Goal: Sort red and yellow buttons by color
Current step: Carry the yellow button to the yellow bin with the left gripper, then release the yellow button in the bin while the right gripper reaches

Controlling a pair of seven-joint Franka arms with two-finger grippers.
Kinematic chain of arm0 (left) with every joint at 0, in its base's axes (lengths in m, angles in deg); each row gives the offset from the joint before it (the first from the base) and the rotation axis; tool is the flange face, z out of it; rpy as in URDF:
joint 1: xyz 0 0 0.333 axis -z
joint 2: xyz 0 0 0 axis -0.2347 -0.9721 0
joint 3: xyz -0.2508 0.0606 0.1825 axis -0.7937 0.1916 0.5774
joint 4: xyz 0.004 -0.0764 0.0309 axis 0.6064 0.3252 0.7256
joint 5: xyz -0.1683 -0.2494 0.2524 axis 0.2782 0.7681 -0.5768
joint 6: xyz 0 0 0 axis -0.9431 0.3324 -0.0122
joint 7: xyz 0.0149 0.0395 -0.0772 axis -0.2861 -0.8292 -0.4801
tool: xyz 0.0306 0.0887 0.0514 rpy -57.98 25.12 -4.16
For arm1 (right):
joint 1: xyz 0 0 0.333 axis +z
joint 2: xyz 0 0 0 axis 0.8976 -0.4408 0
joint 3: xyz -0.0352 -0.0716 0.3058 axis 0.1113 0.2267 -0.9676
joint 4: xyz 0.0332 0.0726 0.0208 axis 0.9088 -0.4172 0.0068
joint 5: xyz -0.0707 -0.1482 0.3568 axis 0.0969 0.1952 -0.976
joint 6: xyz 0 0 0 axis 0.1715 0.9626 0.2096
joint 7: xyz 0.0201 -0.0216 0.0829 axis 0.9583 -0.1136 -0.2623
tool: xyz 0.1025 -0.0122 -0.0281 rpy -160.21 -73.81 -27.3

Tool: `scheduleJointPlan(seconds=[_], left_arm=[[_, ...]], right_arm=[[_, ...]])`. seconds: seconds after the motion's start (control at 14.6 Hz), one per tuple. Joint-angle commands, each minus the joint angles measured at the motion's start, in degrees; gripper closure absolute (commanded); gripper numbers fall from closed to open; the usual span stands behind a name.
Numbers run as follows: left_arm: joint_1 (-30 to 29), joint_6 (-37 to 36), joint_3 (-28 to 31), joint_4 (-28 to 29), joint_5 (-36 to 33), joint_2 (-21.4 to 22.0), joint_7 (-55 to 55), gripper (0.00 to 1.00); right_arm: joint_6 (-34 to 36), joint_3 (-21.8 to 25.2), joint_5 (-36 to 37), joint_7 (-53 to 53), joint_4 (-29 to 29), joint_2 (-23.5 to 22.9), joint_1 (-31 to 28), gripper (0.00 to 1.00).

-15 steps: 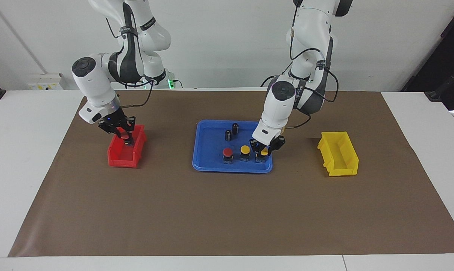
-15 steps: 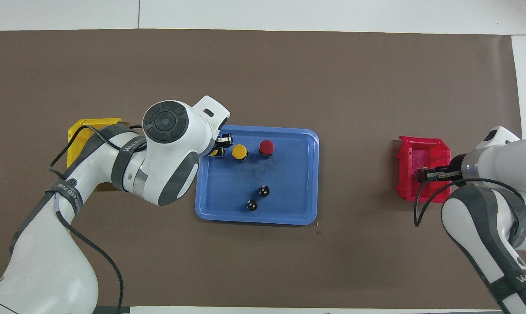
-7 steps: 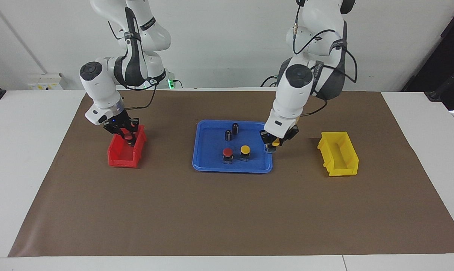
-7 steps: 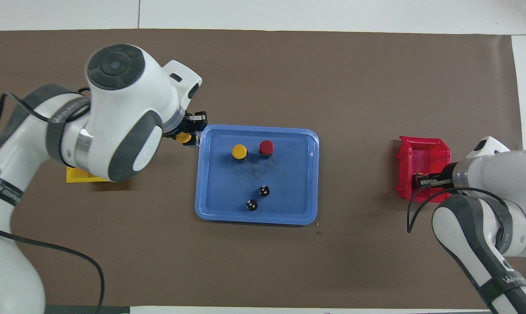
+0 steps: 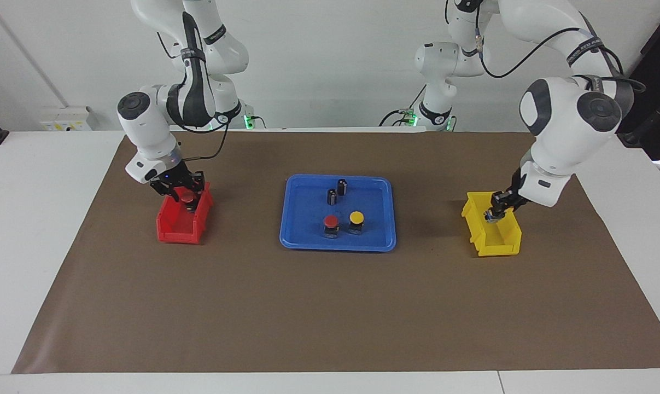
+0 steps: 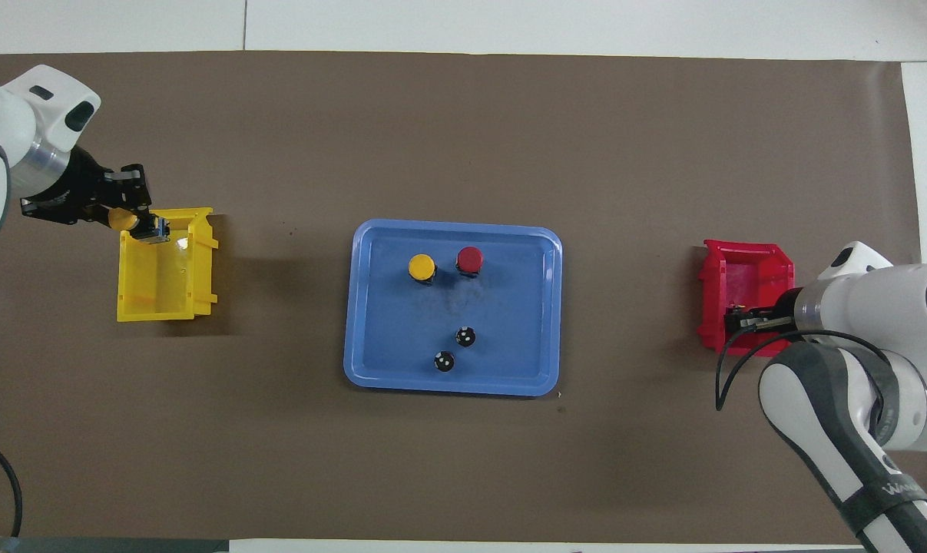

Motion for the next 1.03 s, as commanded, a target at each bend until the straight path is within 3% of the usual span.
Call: scheduleJointPlan(seconds=[0.0, 0.14, 0.34, 0.48, 0.68, 0.82, 0.96], left_arm=[[-2.9, 10.2, -0.7, 11.6, -1.3, 4.8, -2.5, 0.98], [-4.8, 14.3, -0.8, 17.5, -1.3, 7.2, -6.2, 0.98], [-5.4, 15.6, -0.8, 21.4, -1.3, 8.8, -8.1, 0.98], [-4.6, 16.9, -0.8, 22.3, -1.2, 8.7, -7.5, 0.98], [-4.0, 17.1, -0.9, 23.4, -1.2, 9.0, -7.9, 0.98], [-3.2, 19.2, -1.0, 25.4, -1.2, 9.3, -8.0, 0.98], [-2.4, 20.2, -0.9, 26.5, -1.2, 9.2, -8.0, 0.98]], right_arm=[[6.1, -0.3, -0.4, -1.4, 5.2, -0.6, -0.5, 0.35], [10.3, -0.4, -0.2, -1.3, 8.1, -0.6, -0.5, 0.35], [17.0, -0.8, -0.2, -0.8, 14.1, -0.5, -0.2, 0.35], [24.3, -1.1, -0.8, 3.7, 26.5, -4.7, 5.2, 0.34], [27.1, -1.1, -1.0, 23.4, 42.1, -12.1, 16.9, 0.33], [27.5, -1.1, -2.9, 32.3, 50.6, -17.9, 21.4, 0.31], [25.1, -1.1, -2.7, 38.7, 53.7, -22.3, 25.0, 0.31]])
